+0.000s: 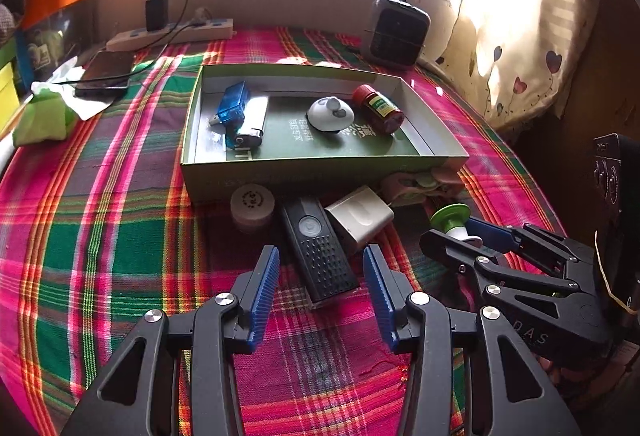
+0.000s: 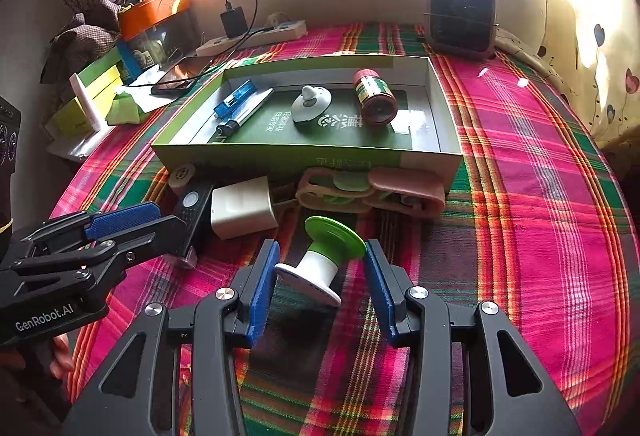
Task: Organize rigid objects
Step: 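Reach the left tool to the black remote while the right tool reaches the green-white spool, then close the left tool on the black remote while the right tool closes on the spool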
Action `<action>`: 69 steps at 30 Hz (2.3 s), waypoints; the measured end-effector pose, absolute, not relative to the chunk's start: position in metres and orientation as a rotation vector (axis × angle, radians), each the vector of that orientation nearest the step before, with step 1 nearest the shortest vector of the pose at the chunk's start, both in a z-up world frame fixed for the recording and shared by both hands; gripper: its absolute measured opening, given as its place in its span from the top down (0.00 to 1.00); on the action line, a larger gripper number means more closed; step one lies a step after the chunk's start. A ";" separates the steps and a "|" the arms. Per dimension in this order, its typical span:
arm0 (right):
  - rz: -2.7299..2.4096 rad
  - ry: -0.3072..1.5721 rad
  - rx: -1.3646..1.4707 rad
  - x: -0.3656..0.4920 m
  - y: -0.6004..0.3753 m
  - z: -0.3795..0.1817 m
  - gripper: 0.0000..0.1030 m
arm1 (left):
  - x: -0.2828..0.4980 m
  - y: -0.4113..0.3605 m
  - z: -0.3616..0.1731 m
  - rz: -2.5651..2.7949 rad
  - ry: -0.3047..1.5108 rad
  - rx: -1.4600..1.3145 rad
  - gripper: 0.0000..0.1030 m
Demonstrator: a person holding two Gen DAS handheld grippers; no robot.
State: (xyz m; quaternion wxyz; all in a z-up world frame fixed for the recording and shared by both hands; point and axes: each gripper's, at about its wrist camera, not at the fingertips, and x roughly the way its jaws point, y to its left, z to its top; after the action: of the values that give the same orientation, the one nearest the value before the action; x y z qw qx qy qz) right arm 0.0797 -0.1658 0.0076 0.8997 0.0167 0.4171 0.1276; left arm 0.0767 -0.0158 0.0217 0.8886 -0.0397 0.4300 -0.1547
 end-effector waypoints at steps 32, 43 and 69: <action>0.265 0.882 0.105 0.084 -0.186 0.004 0.57 | 0.099 -0.024 0.009 -0.196 0.908 0.044 0.59; 0.262 0.882 0.104 0.085 -0.187 0.004 0.57 | 0.097 -0.025 0.010 -0.209 0.905 0.047 0.75; 0.259 0.857 0.077 0.080 -0.182 0.011 0.57 | 0.087 -0.019 0.021 -0.215 0.869 0.021 0.75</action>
State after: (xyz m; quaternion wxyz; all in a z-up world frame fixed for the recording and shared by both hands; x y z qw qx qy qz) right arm 0.0798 -0.1823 0.0108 0.9008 0.0372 0.4141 0.1251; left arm 0.0870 -0.0189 0.0215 0.9014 0.0103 0.4202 -0.1039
